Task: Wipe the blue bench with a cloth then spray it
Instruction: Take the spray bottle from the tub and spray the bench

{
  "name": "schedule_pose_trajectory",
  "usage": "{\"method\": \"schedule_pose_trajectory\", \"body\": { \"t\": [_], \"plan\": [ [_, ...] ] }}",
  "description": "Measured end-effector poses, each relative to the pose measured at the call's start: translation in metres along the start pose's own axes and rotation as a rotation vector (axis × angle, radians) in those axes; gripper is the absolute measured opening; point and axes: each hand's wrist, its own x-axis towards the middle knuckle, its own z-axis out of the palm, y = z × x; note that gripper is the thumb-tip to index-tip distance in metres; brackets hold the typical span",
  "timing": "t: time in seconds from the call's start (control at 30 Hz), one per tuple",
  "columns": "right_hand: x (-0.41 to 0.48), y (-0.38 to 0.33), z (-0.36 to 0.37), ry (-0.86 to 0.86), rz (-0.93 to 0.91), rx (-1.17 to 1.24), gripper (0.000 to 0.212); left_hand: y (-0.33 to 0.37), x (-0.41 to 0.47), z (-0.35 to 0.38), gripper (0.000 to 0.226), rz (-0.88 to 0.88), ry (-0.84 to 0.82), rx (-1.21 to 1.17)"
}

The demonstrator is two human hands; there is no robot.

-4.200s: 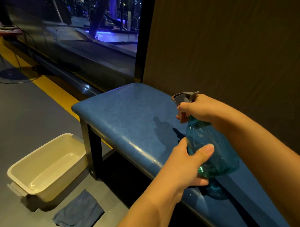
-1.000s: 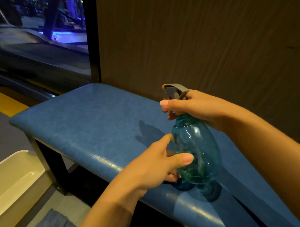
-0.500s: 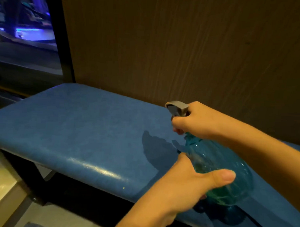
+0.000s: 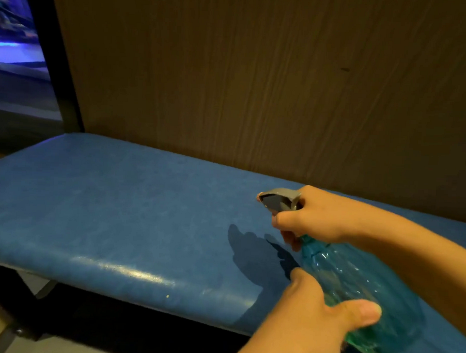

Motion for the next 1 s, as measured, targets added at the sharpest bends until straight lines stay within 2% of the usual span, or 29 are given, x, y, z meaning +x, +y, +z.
{"method": "schedule_pose_trajectory", "body": {
  "t": [0.1,0.23,0.27,0.33,0.4,0.5,0.6,0.73,0.8,0.9,1.0],
  "plan": [
    [-0.003,0.004,0.002,0.038,-0.005,0.052,0.031,-0.002,0.002,0.001,0.108,0.006,0.029,0.015],
    [-0.005,0.002,0.001,0.089,-0.021,0.055,0.068,-0.001,0.004,0.003,0.093,-0.009,0.059,0.001],
    [-0.006,0.004,0.001,0.099,-0.02,0.053,0.072,-0.001,0.004,0.004,0.092,-0.012,0.06,0.01],
    [-0.012,0.008,0.001,0.127,-0.016,0.049,0.06,-0.001,0.005,0.007,0.095,-0.013,0.049,0.027],
    [-0.021,0.012,0.002,0.152,0.005,0.018,0.033,-0.002,0.003,0.012,0.109,-0.025,0.018,0.044],
    [-0.037,0.021,0.001,0.169,0.052,0.001,0.03,-0.001,-0.001,0.023,0.115,-0.046,-0.052,0.096],
    [-0.043,0.031,-0.002,0.169,0.091,0.044,0.026,0.002,0.0,0.03,0.1,-0.034,-0.068,0.121],
    [-0.046,0.039,-0.007,0.237,0.125,0.132,0.055,0.005,0.006,0.031,0.084,0.019,-0.083,0.129],
    [-0.05,0.041,-0.01,0.272,0.139,0.166,0.05,0.005,0.011,0.033,0.075,0.044,-0.09,0.173],
    [-0.058,0.053,-0.018,0.325,0.214,0.162,0.027,0.009,0.016,0.042,0.059,0.044,-0.143,0.143],
    [-0.068,0.068,-0.027,0.382,0.287,0.158,0.034,0.018,0.024,0.051,0.032,0.031,-0.206,0.129]
  ]
}}
